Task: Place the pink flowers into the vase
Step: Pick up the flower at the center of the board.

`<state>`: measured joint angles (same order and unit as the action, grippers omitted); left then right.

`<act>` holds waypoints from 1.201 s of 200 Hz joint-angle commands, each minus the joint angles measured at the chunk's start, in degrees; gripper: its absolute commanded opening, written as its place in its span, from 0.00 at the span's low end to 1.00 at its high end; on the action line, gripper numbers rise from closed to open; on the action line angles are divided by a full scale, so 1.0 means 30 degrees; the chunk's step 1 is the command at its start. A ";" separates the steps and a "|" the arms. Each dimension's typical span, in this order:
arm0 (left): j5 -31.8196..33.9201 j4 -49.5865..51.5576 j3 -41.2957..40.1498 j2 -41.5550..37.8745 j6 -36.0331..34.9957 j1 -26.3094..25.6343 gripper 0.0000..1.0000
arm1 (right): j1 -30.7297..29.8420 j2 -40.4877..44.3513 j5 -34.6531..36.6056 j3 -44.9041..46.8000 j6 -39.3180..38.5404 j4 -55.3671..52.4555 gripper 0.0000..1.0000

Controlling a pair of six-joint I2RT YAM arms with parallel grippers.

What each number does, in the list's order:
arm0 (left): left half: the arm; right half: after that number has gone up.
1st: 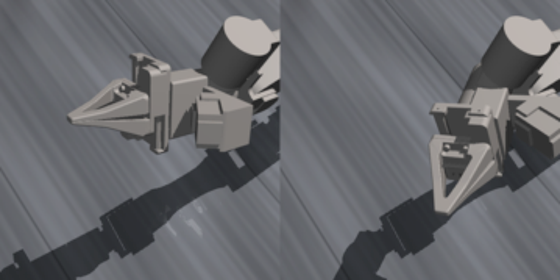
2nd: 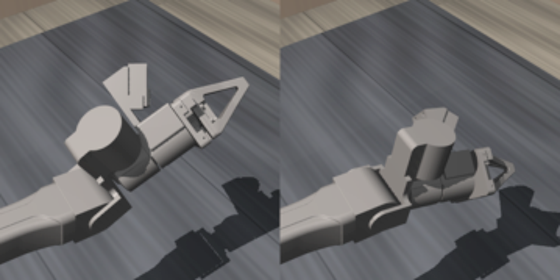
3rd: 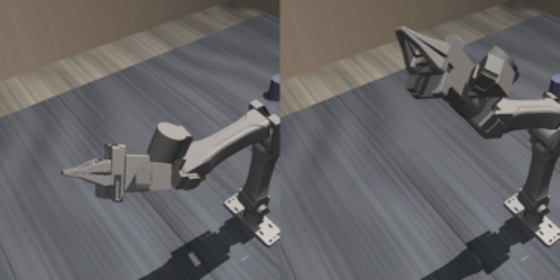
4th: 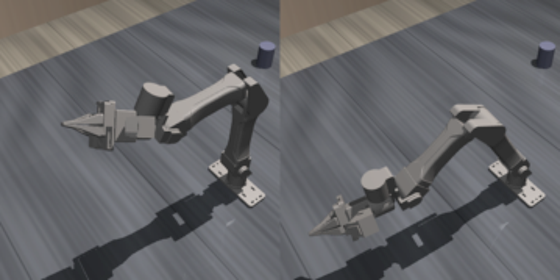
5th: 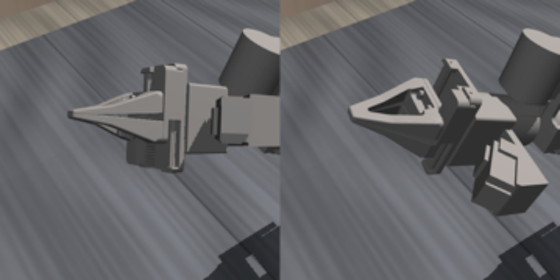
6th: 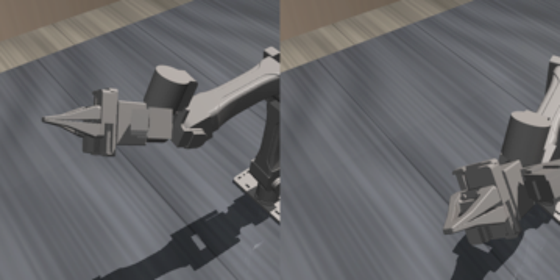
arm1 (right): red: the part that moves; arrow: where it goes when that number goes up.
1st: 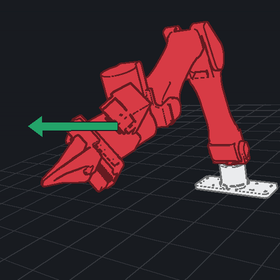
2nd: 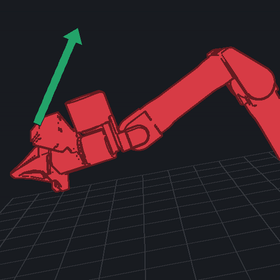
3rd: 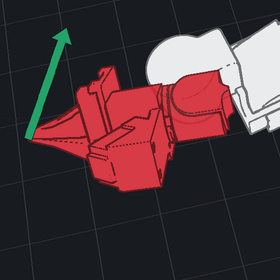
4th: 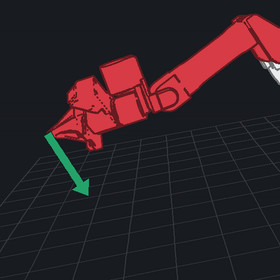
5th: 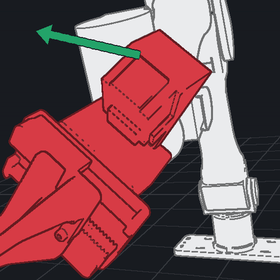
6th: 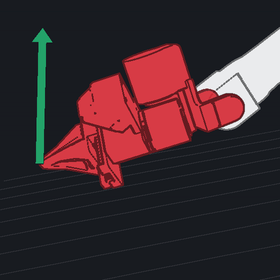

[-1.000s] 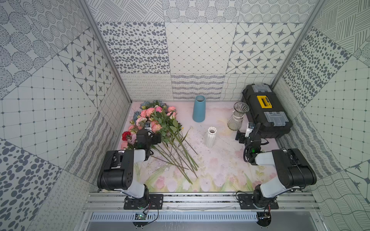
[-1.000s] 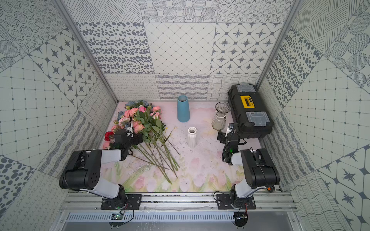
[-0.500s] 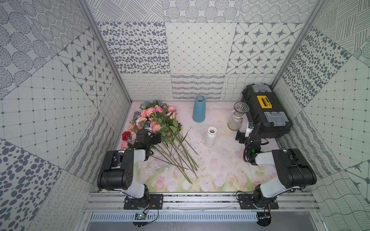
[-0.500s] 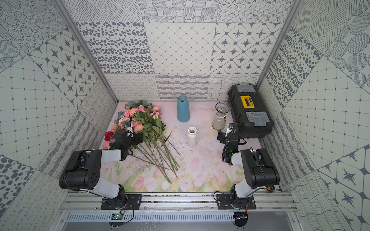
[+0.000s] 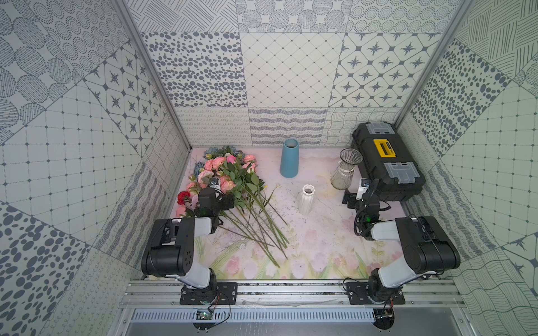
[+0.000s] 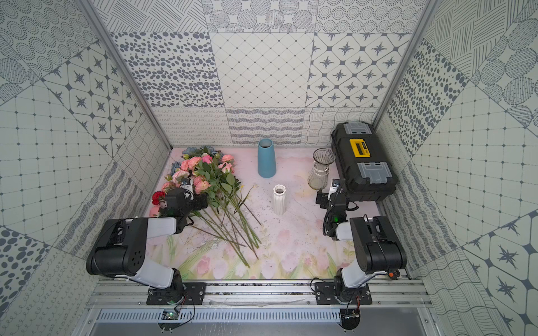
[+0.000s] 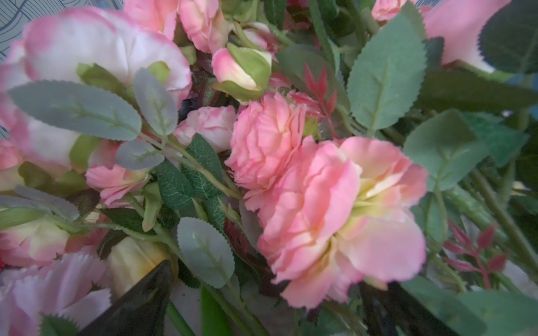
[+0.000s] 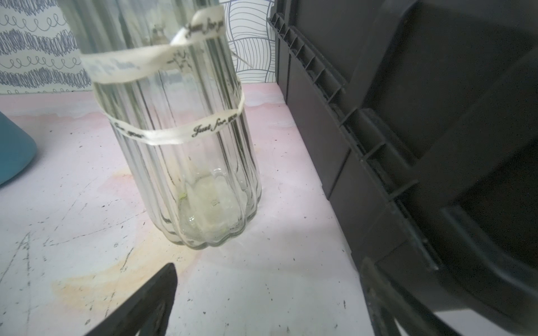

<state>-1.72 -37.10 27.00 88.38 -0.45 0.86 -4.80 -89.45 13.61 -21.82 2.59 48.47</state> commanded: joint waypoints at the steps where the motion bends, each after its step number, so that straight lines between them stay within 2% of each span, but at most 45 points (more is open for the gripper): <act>1: -0.0132 -0.0887 0.0186 0.0030 -0.0114 0.0004 0.98 | -0.0014 0.0076 0.0182 -0.0225 0.0185 0.0657 0.98; 192: -0.0228 -0.1049 0.0027 -0.0112 -0.0222 -0.0005 0.98 | -0.0012 0.0086 0.0186 -0.0220 0.0180 0.0638 0.98; 212: -0.0367 0.0058 -0.0114 -0.1685 -0.0233 -0.0116 0.98 | -0.0016 0.0717 -0.0150 -0.0411 0.0042 -0.0175 0.98; 240: 0.1504 0.1575 -0.0567 -0.5502 0.0265 -0.0740 0.98 | -0.0013 0.3142 0.0097 -0.1467 0.0070 -0.3972 0.98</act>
<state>-1.48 -35.53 26.44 82.26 -0.56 0.34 -4.80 -86.13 13.45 -22.65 2.55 43.07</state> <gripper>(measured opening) 0.983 0.976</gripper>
